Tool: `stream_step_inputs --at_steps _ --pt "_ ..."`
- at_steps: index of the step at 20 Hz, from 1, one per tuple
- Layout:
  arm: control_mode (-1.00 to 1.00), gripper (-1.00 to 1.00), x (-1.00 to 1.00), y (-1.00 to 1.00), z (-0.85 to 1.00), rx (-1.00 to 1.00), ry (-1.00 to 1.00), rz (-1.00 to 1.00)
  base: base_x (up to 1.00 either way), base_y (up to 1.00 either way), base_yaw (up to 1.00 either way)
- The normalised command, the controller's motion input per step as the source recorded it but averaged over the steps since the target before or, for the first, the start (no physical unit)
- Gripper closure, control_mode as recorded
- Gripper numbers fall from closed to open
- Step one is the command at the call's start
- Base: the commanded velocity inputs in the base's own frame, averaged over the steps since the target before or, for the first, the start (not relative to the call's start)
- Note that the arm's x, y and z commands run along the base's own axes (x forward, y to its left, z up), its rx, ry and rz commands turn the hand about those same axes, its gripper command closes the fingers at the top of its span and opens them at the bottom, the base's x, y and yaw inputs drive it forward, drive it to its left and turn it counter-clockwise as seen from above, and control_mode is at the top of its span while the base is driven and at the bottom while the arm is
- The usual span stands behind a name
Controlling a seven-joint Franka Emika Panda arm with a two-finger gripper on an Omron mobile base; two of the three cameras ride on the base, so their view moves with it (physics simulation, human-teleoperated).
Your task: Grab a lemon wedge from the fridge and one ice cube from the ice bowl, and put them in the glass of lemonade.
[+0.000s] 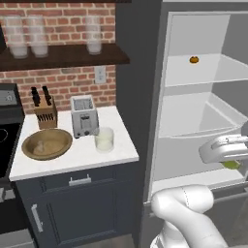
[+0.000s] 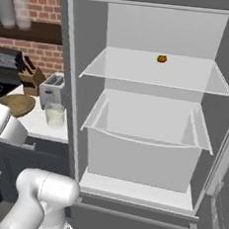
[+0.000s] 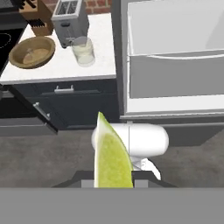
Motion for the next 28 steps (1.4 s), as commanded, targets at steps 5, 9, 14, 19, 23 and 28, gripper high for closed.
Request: stream_step_inputs --at_steps 5,9,14,19,23,28 --pt "1.0 1.0 0.0 0.0 0.0 0.0 0.0 0.0 0.45 0.97 -0.18" --pt "1.0 1.0 0.0 0.0 0.0 0.0 0.0 0.0 0.52 0.65 -0.23" --pt "1.0 1.0 0.0 0.0 0.0 0.0 0.0 0.0 0.52 0.25 -0.19" --pt "1.0 1.0 0.0 0.0 0.0 0.0 0.0 0.0 -0.08 0.03 -0.04" --pt "1.0 1.0 0.0 0.0 0.0 0.0 0.0 0.0 -0.03 0.29 0.0" --pt "1.0 1.0 0.0 0.0 0.0 0.0 0.0 0.0 0.16 0.24 0.0"
